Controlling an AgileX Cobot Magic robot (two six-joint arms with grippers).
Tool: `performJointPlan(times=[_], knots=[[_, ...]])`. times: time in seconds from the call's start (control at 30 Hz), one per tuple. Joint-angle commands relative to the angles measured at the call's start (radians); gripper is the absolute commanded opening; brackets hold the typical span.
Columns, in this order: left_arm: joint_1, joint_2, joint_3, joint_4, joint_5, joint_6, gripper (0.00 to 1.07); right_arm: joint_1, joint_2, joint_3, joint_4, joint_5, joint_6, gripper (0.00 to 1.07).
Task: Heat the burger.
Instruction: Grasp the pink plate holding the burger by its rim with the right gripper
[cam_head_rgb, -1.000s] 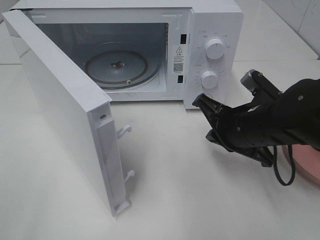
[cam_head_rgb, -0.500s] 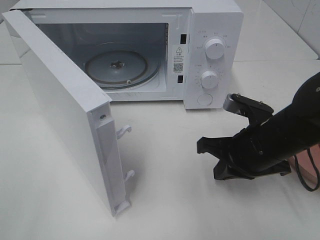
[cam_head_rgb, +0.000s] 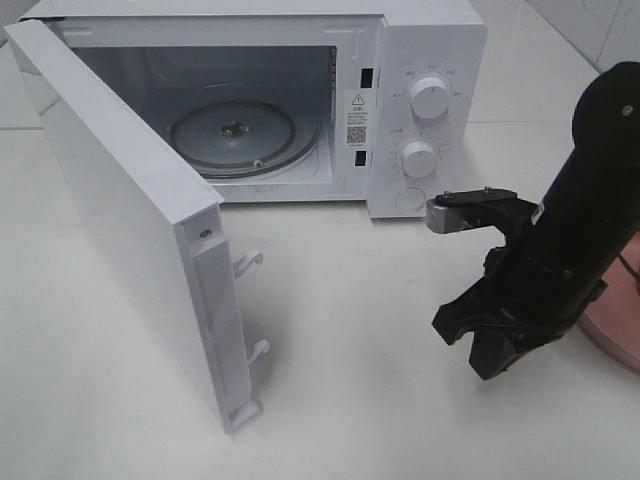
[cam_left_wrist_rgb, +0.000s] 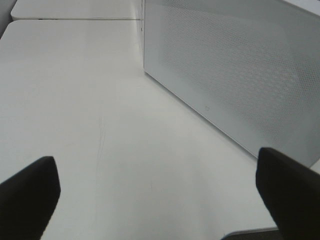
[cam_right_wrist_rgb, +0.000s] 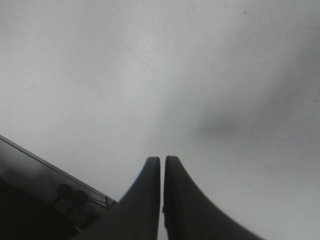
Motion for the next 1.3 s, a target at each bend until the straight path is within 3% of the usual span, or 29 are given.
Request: performJointPlan(times=[0.03,0.27,0.4,0.47,0.57,0.63,0.73,0.77,0.8,0.83,0.87,0.9,1.3], knots=[[-0.003,-0.002,0.001,-0.007,0.001,0.002,1.0,-0.006,-0.026,-0.021,-0.071,0.044,0.034,0.06],[-0.003,-0.002,0.001,-0.007,0.001,0.002,1.0,-0.014,-0.146,-0.06,-0.296,0.112,0.127,0.09],[-0.003,-0.002,0.001,-0.007,0.001,0.002,1.0,-0.053,-0.187,-0.062,-0.32,0.125,0.159,0.1],[-0.003,-0.002,0.001,-0.007,0.001,0.002,1.0,-0.114,-0.217,-0.061,-0.323,0.146,0.173,0.17],[-0.003,-0.002,0.001,-0.007,0.001,0.002,1.0,-0.125,-0.22,-0.061,-0.324,0.147,0.173,0.2],[-0.003,-0.002,0.001,-0.007,0.001,0.002,1.0,-0.162,-0.223,-0.061,-0.362,0.136,0.179,0.47],[-0.003,-0.002,0.001,-0.007,0.001,0.002,1.0,-0.169,-0.223,-0.061,-0.371,0.134,0.182,0.55],[-0.003,-0.002,0.001,-0.007,0.001,0.002,1.0,-0.168,-0.223,-0.061,-0.395,0.121,0.191,0.75],[-0.003,-0.002,0.001,-0.007,0.001,0.002,1.0,-0.168,-0.223,-0.061,-0.407,0.116,0.203,0.85],[-0.003,-0.002,0.001,-0.007,0.001,0.002,1.0,-0.168,-0.223,-0.061,-0.407,0.116,0.203,0.85],[-0.003,-0.002,0.001,-0.007,0.001,0.002,1.0,-0.168,-0.223,-0.061,-0.432,0.114,0.208,0.99],[-0.003,-0.002,0.001,-0.007,0.001,0.002,1.0,-0.168,-0.223,-0.06,-0.456,0.111,0.208,1.03],[-0.003,-0.002,0.001,-0.007,0.001,0.002,1.0,-0.168,-0.169,-0.059,-0.445,0.093,0.251,0.97]])
